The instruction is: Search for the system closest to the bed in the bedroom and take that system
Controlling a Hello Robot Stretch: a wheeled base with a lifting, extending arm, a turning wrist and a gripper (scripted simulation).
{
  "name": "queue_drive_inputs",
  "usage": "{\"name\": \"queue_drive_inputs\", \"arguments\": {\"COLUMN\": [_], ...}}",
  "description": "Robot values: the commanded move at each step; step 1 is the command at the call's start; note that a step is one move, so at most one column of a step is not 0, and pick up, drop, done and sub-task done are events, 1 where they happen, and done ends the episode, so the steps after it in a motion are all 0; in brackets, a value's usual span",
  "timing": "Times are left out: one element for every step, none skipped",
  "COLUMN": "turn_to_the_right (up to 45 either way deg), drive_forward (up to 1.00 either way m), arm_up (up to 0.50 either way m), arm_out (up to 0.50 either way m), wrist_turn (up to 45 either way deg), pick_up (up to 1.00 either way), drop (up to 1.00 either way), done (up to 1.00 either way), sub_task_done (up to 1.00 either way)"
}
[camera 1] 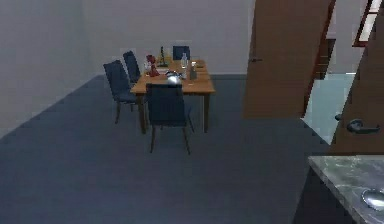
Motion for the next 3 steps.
{"name": "queue_drive_inputs", "arguments": {"turn_to_the_right": [-45.0,-45.0,0.0], "drive_forward": [0.0,0.0,0.1], "arm_up": [0.0,0.0,0.0], "arm_out": [0.0,0.0,0.0], "wrist_turn": [0.0,0.0,0.0], "pick_up": [0.0,0.0,0.0], "drop": [0.0,0.0,0.0], "done": [0.0,0.0,0.0], "sub_task_done": [0.0,0.0,0.0]}}
